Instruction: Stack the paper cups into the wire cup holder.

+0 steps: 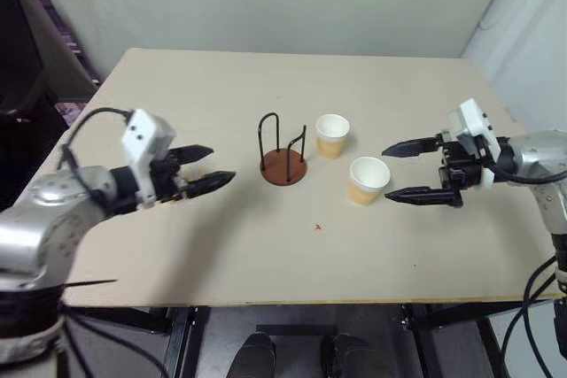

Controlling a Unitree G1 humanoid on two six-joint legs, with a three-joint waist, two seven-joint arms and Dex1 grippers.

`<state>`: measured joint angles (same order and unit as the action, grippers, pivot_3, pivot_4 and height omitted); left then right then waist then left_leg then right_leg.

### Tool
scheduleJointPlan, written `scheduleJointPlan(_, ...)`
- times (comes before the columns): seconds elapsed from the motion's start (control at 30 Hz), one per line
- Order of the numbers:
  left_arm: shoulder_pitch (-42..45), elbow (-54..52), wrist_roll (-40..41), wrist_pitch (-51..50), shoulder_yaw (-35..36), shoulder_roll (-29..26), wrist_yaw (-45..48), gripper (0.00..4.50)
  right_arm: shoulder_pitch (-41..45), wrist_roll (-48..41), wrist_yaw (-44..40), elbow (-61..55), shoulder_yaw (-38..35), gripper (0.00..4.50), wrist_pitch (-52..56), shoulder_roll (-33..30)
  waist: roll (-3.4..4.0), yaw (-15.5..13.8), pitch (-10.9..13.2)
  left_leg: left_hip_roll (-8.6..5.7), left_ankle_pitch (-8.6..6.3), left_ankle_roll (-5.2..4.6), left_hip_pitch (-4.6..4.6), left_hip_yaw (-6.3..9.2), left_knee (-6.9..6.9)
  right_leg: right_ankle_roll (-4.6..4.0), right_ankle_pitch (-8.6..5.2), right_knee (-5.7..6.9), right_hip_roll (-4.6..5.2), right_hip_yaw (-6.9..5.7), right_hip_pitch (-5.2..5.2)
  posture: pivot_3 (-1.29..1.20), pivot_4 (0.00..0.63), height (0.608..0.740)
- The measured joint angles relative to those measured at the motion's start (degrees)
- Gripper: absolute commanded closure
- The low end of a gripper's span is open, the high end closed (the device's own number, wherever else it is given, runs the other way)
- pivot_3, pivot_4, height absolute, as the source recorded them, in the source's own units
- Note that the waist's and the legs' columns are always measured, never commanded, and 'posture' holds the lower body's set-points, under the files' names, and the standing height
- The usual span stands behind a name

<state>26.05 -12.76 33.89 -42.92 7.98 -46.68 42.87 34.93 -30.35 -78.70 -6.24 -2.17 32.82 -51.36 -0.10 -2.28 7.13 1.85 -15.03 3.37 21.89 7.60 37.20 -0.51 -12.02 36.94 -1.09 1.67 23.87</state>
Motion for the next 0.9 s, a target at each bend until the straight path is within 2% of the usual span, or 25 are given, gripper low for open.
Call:
scheduleJointPlan(0.1,5.8,6.9,-5.7,2.9,-4.1,5.9,-5.0,0.69,-1.3,-1.1,1.5,-2.1,-1.2,0.00,1.2,-0.4,-0.02,0.0,0.0,-0.03,0.21,0.29,0.05,-0.12,0.08,0.13,0.08,-0.02,0.01,0.03,-0.01,0.00,0.150,0.740)
scheduleJointPlan(0.27,11.1,16.5,-12.0,7.2,-6.5,14.8,-10.9,0.69,-3.6,-2.1,3.5,-4.5,-2.2,0.00,2.4,-1.5,-0.03,0.0,0.0,-0.06,0.36,0.31,0.11,-0.36,0.28,0.31,0.11,-0.08,0.00,0.08,-0.06,0.00,0.150,0.740)
scheduleJointPlan(0.53,12.6,22.3,-16.7,10.4,-9.1,22.2,-14.3,0.69,-4.9,-3.4,5.8,-6.6,-3.8,0.00,3.3,-2.1,-0.04,-0.2,0.0,-0.12,0.24,0.15,0.18,-0.51,0.73,0.70,0.11,-0.13,-0.11,0.21,-0.22,0.00,0.150,0.740)
scheduleJointPlan(0.63,14.1,24.9,-19.6,12.6,-9.1,23.6,-17.1,1.24,-5.9,-3.7,6.3,-6.9,-4.0,0.00,3.4,-2.5,-0.05,-0.3,0.0,-0.14,0.20,0.08,0.13,-0.50,0.86,0.85,0.19,-0.19,-0.15,0.29,-0.36,0.00,0.150,0.740)
scheduleJointPlan(0.9,15.1,27.3,-20.6,15.4,-8.1,23.9,-17.6,4.13,-6.5,-3.8,7.7,-7.2,-4.0,0.00,3.4,-2.7,-0.05,-0.3,0.0,-0.19,0.15,-0.03,0.05,-0.64,0.96,1.07,0.32,-0.44,-0.54,0.76,-0.53,0.00,0.150,0.740)
